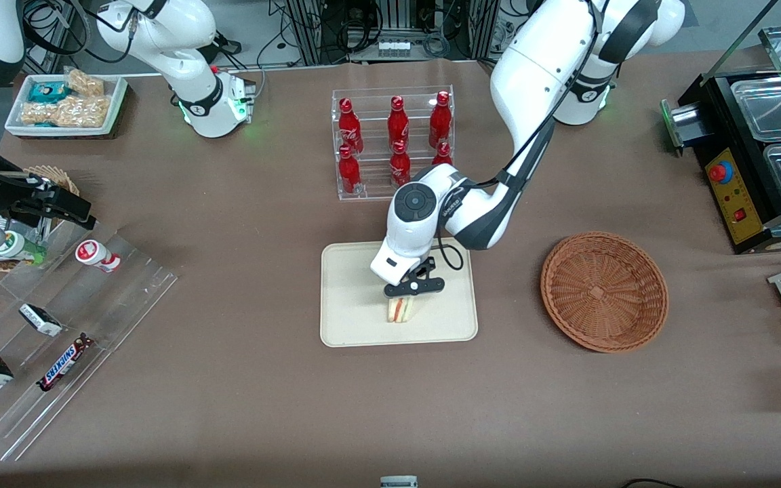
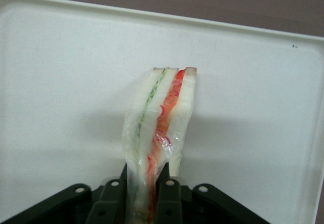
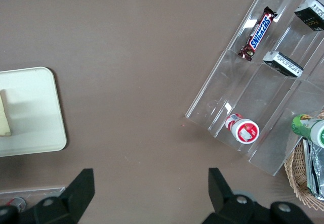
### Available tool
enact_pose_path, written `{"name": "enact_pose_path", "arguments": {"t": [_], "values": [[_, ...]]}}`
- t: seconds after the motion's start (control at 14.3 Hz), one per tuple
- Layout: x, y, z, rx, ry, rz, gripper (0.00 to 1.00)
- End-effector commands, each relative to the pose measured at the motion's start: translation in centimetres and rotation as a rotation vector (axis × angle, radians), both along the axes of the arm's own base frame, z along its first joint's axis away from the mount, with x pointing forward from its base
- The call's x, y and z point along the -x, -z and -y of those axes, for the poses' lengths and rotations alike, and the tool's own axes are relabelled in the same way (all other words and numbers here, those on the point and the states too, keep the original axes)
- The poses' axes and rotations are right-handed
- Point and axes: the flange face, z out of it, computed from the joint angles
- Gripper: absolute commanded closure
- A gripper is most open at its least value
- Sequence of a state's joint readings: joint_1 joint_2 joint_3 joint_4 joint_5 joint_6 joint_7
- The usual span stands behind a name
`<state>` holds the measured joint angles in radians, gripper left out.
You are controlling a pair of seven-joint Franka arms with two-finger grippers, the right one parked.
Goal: Place sandwich from basket to tray
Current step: 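Lower the sandwich onto the tray, open the left gripper, lift away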
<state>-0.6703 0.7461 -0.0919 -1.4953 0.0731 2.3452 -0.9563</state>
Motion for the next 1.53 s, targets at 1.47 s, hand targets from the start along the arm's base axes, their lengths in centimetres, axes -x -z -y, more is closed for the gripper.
{"name": "enact_pose_path", "arguments": {"t": [1.47], "values": [[-5.0, -29.1, -38.0, -0.122, 0.120, -0.161, 0.00]]}}
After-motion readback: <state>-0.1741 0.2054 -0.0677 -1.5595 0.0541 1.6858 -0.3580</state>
